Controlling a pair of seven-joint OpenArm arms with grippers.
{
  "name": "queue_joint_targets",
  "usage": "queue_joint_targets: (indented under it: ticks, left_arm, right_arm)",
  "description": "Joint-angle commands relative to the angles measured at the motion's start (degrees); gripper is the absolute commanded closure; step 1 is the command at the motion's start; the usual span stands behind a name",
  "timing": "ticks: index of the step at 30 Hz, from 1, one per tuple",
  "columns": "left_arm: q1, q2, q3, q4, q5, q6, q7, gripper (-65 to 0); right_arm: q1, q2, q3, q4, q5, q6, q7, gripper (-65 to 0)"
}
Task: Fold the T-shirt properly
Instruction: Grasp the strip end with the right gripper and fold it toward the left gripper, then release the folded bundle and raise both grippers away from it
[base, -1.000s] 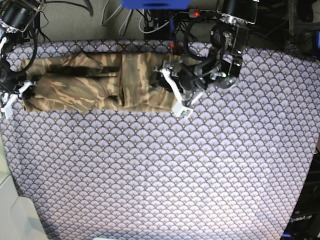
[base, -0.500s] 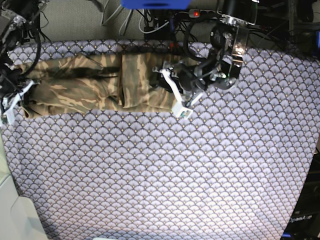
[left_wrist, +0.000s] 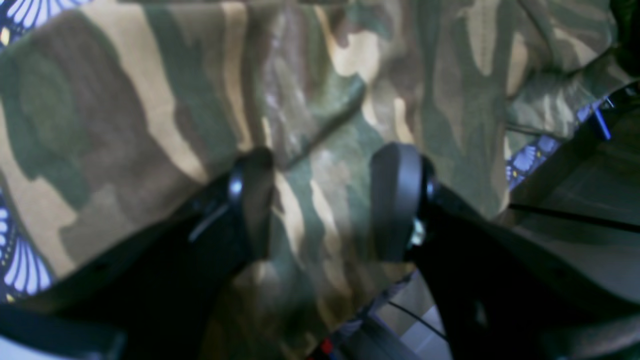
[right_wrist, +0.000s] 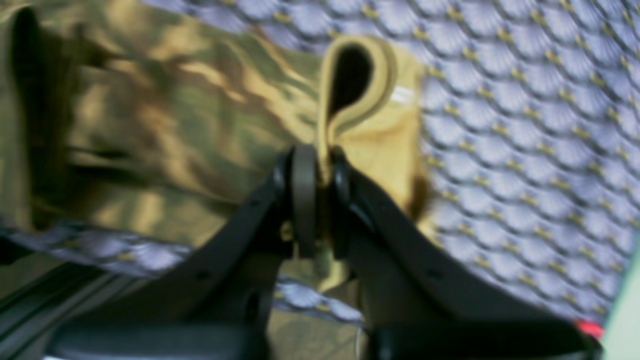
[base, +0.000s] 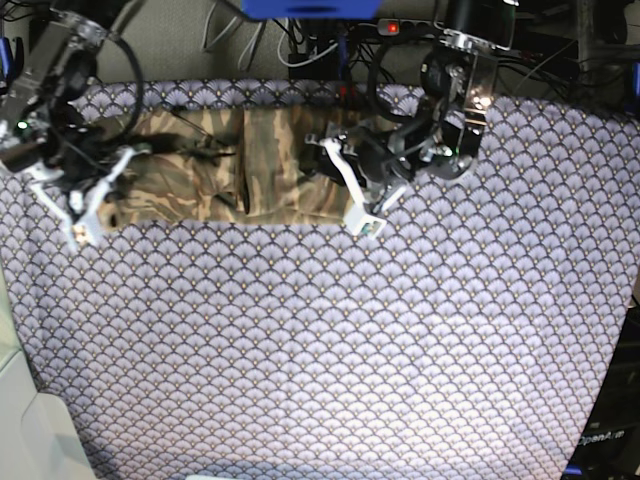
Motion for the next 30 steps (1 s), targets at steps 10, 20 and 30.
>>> queue_joint_targets:
  ticks: [10, 20, 30]
  left_arm:
    - [-0.4, -1.3, 0.0, 0.0, 1.0, 0.6, 0.2, -31.7]
    - [-0.9, -1.3, 0.0, -0.1, 1.0, 0.6, 0.0, -31.7]
    - [-1.2, -1.3, 0.0, -0.2, 1.1, 0.6, -0.4, -31.7]
  right_arm:
    - [4.9, -7.5, -8.1, 0.9, 1.1, 0.2, 0.4, 0.0]
    - [5.1, -13.0, -13.7, 0.9, 1.1, 0.2, 0.4, 0.0]
    - [-0.2, -13.2, -19.1, 1.3, 13.4, 0.2, 0.4, 0.0]
